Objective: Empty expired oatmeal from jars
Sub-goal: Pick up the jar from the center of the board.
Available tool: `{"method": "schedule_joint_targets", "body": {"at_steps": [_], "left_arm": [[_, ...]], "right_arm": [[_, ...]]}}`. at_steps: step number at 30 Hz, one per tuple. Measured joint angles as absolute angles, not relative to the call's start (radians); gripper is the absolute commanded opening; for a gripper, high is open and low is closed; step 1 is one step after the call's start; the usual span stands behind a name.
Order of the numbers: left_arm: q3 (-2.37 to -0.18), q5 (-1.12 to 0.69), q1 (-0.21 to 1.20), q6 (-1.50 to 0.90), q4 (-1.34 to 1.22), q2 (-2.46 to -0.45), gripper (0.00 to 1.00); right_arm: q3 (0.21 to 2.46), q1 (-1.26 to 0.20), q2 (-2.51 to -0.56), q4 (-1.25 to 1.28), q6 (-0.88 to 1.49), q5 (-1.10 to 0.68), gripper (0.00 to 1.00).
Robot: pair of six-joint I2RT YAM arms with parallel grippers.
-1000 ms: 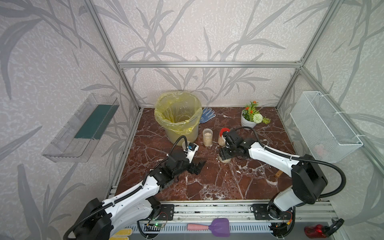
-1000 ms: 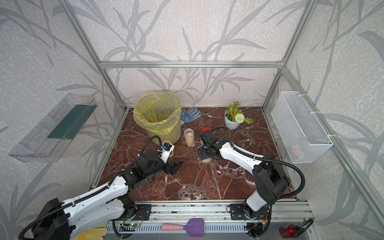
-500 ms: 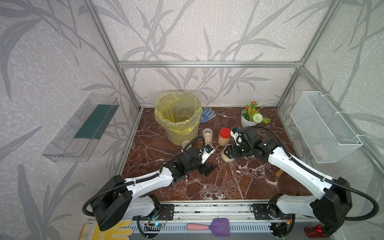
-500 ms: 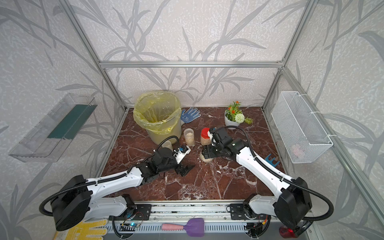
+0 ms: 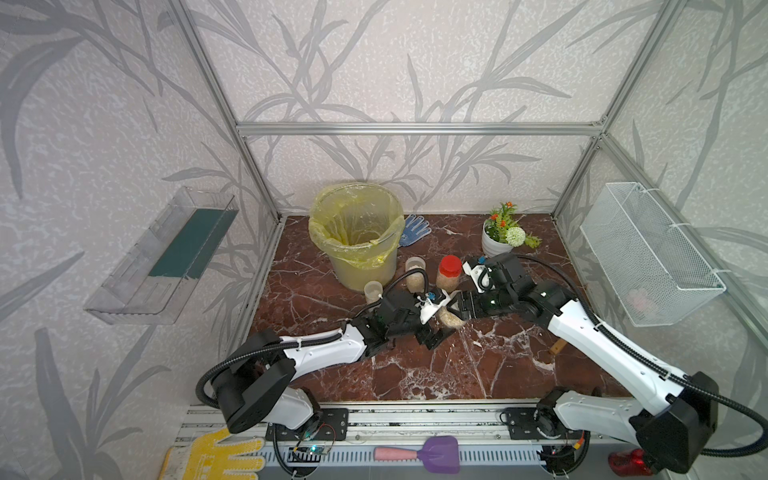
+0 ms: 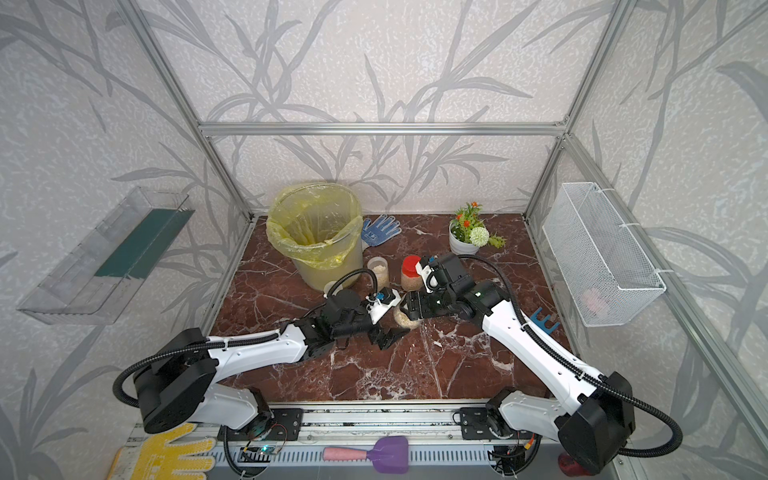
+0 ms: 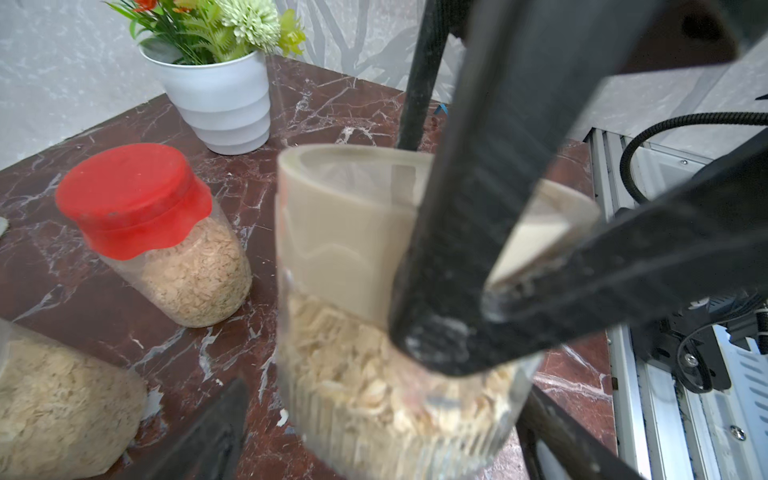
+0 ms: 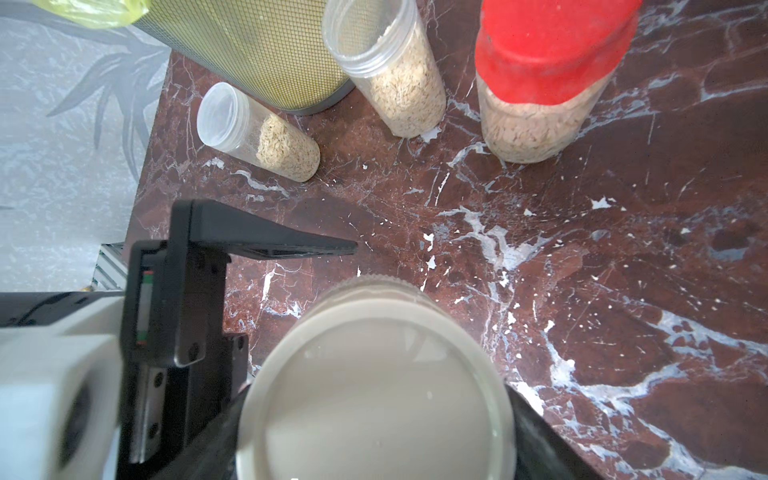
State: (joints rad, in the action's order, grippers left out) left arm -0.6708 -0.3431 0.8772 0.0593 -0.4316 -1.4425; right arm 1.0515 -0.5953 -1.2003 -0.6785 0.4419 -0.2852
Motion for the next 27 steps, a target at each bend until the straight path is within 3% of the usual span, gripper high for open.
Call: {"method": "schedule_joint_targets", "body": {"at_steps": [27], "left_arm": [[-0.670, -0.345, 0.883, 0.043, -0.529, -1.464, 0.95]], "right_arm": [[1.052, -0.594, -1.200, -0.656, 0.479, -0.350, 0.35]]}}
